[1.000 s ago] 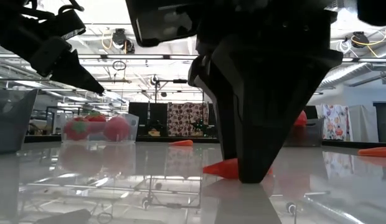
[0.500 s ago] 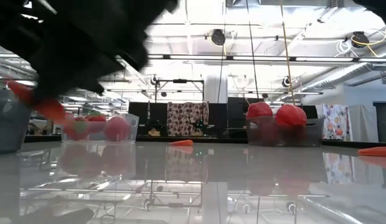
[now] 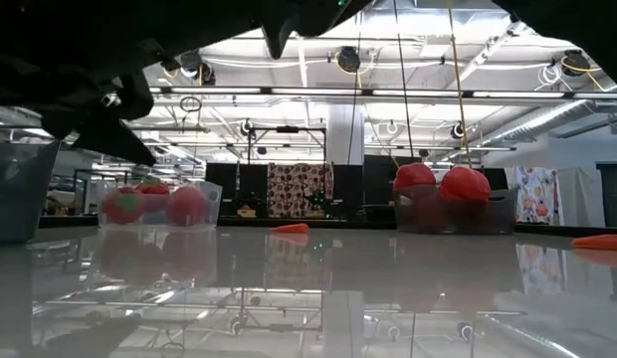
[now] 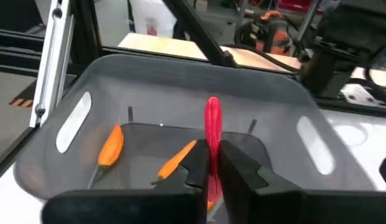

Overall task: Sort produce into baskets
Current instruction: Put the orange chili pepper into the bottom black bin

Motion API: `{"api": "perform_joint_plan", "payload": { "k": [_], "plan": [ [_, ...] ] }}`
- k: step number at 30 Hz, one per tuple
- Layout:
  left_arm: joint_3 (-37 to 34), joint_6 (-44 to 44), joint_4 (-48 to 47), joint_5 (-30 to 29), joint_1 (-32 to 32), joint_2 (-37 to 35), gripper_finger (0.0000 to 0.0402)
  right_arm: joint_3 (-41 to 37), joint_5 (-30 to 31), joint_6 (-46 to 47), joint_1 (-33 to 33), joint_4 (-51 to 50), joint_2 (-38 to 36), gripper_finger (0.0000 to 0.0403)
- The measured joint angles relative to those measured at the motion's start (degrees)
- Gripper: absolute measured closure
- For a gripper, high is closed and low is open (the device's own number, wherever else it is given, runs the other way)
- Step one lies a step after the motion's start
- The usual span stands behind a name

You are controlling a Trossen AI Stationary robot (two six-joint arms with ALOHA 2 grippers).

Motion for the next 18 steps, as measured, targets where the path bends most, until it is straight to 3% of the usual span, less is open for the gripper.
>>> {"api": "perform_joint_plan", "payload": {
  "k": [12,18],
  "plan": [
    [-1.0,-1.4,0.6,-0.5,0.0,0.0,0.0059,0.2,-0.6,-0.2,0.0,1.6,0.7,0.0277],
    [-1.0,-1.4,0.6,-0.4,0.0,0.0,0.0059,0.3,-0.6,0.9,0.1,-17.3,-6.5,0.024]
  ]
}}
